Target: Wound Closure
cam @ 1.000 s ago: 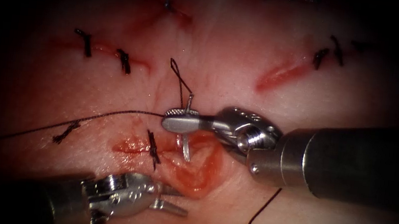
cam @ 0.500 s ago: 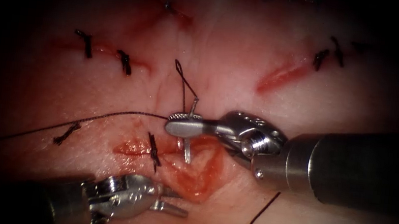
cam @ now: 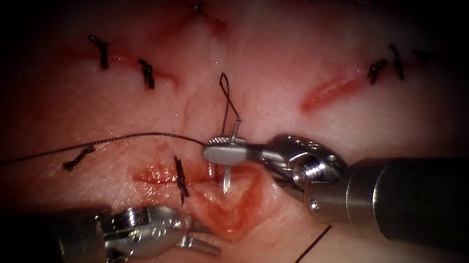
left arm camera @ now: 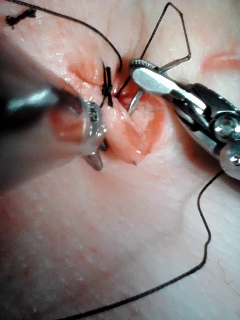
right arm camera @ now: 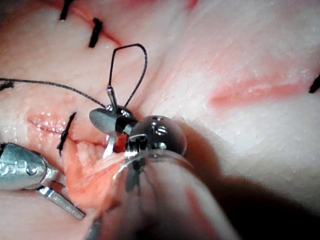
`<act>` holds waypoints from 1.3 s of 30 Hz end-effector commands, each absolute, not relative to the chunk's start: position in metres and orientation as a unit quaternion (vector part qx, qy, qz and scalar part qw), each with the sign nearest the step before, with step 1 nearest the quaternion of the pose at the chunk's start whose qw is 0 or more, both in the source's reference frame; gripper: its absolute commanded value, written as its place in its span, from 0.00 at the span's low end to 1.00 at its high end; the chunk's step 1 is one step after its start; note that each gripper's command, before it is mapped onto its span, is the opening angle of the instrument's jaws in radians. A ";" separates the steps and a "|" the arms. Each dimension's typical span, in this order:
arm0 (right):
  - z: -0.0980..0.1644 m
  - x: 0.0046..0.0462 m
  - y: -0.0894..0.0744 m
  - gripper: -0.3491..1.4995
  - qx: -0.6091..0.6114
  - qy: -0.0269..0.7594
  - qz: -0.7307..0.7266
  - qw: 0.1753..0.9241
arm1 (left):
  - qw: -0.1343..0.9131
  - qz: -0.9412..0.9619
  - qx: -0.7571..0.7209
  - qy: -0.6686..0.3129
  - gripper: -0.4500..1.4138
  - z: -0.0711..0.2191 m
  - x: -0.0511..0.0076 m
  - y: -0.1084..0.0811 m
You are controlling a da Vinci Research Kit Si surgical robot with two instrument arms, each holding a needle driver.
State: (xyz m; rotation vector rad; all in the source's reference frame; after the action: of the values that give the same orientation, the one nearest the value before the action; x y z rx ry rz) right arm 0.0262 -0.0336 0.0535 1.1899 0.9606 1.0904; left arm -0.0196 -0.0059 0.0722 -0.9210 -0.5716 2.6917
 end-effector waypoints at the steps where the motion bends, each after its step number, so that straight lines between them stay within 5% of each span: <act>1: 0.054 0.0271 -0.033 0.00 0.520 0.409 0.470 0.585 | 0.119 0.921 -0.316 -0.195 0.39 0.073 -0.0201 -0.006; 22: 0.051 0.0274 -0.036 0.00 0.629 0.333 0.507 0.485 | 0.119 0.921 -0.316 -0.196 0.39 0.073 -0.0201 -0.006; 35: 0.052 0.0278 -0.034 0.01 0.598 0.368 0.564 0.434 | 0.120 0.921 -0.315 -0.196 0.38 0.072 -0.0201 -0.006; 36: 0.052 0.0277 -0.033 0.62 0.555 0.415 0.574 0.436 | 0.121 0.921 -0.314 -0.195 0.38 0.072 -0.0201 -0.006; 37: 0.053 0.0273 -0.031 0.59 0.518 0.472 0.563 0.439 | 0.117 0.923 -0.313 -0.192 0.38 0.071 -0.0202 -0.006; 39: 0.054 0.0267 -0.029 0.71 0.484 0.503 0.568 0.436 | 0.108 0.924 -0.318 -0.184 0.38 0.070 -0.0203 -0.006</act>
State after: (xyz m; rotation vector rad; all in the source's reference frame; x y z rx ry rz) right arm 0.0256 -0.0288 0.0536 1.1435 1.2718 1.4018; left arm -0.0199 -0.0067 0.0691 -0.9620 -0.5095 2.7258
